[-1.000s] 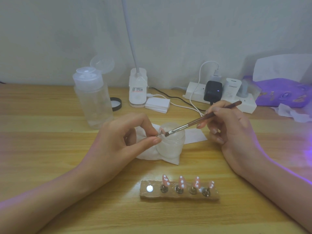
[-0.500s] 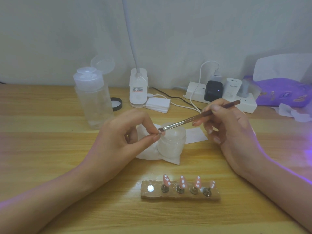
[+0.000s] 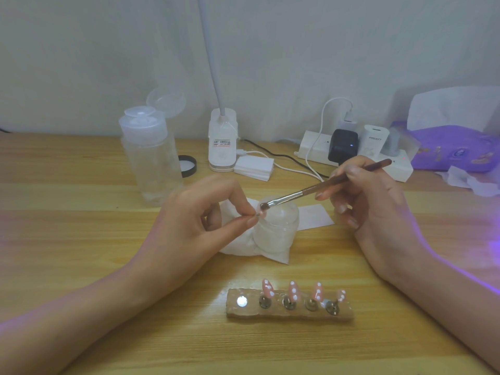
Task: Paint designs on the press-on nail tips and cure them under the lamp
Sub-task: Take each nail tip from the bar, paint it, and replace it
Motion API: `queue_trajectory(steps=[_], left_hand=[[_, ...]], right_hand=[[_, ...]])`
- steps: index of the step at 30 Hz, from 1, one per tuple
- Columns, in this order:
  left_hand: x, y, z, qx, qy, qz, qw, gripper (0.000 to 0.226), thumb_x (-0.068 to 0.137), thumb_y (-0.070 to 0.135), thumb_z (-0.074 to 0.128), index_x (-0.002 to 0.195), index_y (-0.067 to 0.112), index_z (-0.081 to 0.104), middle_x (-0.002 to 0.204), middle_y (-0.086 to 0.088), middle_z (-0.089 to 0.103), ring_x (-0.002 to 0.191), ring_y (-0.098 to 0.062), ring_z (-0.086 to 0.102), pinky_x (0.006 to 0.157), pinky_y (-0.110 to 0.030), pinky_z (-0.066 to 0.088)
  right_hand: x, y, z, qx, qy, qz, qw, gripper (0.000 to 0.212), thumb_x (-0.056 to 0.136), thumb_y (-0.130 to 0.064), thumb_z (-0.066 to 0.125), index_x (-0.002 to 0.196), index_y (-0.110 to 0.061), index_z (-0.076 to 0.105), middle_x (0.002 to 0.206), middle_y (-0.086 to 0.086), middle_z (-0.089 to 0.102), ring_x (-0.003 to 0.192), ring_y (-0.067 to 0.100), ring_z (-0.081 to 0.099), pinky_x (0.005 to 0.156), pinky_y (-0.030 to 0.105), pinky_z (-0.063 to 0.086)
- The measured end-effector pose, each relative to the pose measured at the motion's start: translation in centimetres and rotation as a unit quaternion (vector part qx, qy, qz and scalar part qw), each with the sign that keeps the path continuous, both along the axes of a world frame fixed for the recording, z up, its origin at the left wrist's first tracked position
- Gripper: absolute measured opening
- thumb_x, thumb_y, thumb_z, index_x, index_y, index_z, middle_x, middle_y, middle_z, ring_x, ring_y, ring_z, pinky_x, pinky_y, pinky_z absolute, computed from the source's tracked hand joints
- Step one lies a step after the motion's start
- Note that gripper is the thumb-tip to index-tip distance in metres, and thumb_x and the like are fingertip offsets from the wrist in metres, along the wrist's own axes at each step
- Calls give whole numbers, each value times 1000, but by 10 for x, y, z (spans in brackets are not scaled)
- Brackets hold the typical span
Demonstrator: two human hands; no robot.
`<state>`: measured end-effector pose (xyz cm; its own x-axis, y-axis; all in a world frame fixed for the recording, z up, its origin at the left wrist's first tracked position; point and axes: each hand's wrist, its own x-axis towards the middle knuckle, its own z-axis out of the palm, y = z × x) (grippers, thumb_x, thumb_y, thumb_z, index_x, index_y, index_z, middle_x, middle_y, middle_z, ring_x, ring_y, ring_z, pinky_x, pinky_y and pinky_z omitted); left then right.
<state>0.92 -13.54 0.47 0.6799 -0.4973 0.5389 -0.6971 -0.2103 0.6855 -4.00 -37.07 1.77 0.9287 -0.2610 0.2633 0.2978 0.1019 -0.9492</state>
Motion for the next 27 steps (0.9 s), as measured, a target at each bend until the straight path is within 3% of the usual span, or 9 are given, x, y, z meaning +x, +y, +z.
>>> queue_trajectory(steps=[5,9,14,18,22,27], left_hand=[[0,-1,0,-5,-7,1,1000,14,83,31,74,78,27,61,78,-3,60,48,-11,39,53,-13,32],[0,0,0,-3,-7,-2,1000,12,83,34,70,79,27,61,79,-5,61,48,-13,39,52,-15,32],[0,0,0,-6,-3,-9,1000,13,83,36,68,79,26,62,79,-7,60,48,-12,39,53,-14,32],[0,1,-1,-7,4,-9,1000,12,82,38,68,80,28,62,79,-11,60,48,-12,38,52,-16,32],[0,1,-1,-9,4,-11,1000,12,82,37,69,78,27,63,79,-9,60,48,-11,37,53,-14,32],[0,0,-1,-9,6,-11,1000,13,81,39,69,79,27,63,78,-12,60,48,-11,37,52,-16,32]], right_hand=[[1,0,-1,4,28,-28,999,24,99,-17,47,77,-21,56,68,7,71,49,7,43,40,16,28],[-1,1,1,-7,4,7,1000,15,92,-27,50,80,-21,56,69,6,71,51,8,45,41,16,29],[-1,0,0,0,24,-25,999,24,101,-17,46,79,-20,55,68,6,71,49,7,42,40,15,28],[-2,3,2,-12,-1,8,1000,19,93,-26,49,76,-24,57,69,6,71,51,8,43,41,16,29],[-1,1,0,-6,26,-36,999,27,101,-17,46,77,-21,57,67,6,71,51,7,43,41,16,28],[-2,4,1,-25,-1,11,1000,24,94,-28,49,74,-30,62,72,7,72,54,10,43,42,18,29]])
